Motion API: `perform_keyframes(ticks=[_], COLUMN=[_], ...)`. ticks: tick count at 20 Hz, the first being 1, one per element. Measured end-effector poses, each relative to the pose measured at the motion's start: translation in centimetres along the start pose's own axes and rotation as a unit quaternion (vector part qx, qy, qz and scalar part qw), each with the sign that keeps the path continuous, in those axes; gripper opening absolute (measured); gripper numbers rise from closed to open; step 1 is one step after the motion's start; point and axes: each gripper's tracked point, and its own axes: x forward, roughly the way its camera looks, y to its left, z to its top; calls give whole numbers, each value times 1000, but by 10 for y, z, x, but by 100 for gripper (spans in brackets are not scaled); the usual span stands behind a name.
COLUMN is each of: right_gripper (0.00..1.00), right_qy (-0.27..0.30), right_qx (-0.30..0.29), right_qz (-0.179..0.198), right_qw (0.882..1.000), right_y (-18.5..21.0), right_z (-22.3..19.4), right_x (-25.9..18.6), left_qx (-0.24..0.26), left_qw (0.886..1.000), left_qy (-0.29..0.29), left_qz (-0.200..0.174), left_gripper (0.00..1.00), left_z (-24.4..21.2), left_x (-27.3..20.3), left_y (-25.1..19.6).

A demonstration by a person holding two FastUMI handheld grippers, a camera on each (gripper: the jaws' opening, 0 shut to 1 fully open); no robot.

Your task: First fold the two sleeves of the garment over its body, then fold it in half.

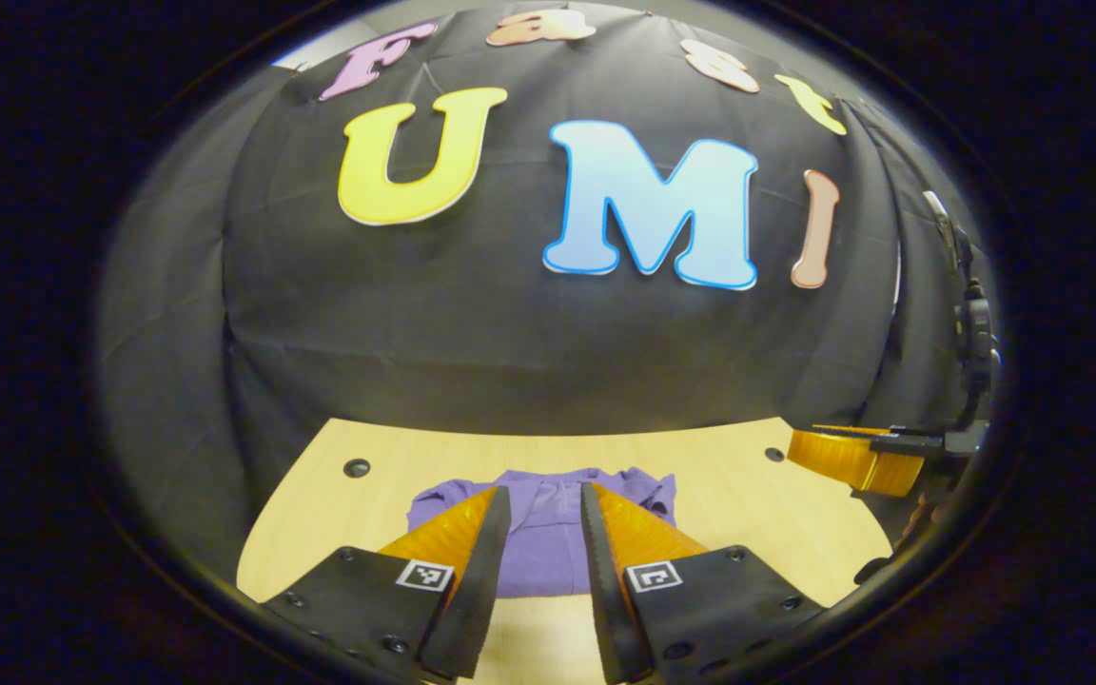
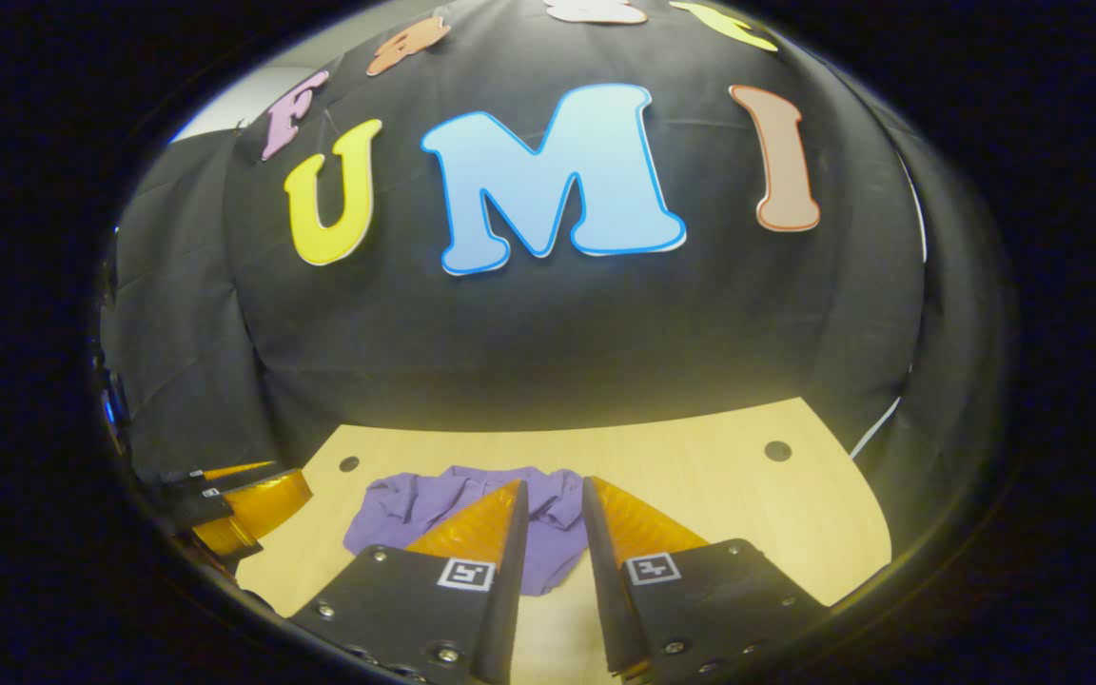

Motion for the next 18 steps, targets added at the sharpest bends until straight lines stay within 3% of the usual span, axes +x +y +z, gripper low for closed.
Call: perform_keyframes(ticks=[1, 2, 3, 11, 16, 17, 18], right_gripper=[36, 36, 36, 36, 36, 27, 27], right_qy=[-7, -14, -19, -66, -94, -100, -105], right_qx=[-3, -7, -7, 3, 14, 16, 18], right_qz=[0, 2, 3, -11, -59, -67, -73], right_qw=[1000, 1000, 1000, 998, 994, 993, 992], right_y=[2, 6, 11, 27, 15, 11, 6], right_z=[1, 0, 0, -8, -8, -6, -6], right_x=[-14, -24, -36, -100, -127, -134, -138], left_qx=[2, 3, 3, 14, 21, 22, 23], left_qw=[1000, 1000, 1000, 998, 996, 996, 996], left_qy=[-8, -12, -17, -43, -51, -55, -58], left_qz=[-3, -6, -8, -32, -63, -69, -70], left_gripper=[46, 46, 52, 52, 52, 52, 45], left_z=[1, 2, 2, -4, 0, 2, 4], left_x=[-14, -26, -39, -101, -110, -111, -111], left_y=[-5, -9, -12, -22, -27, -29, -33])
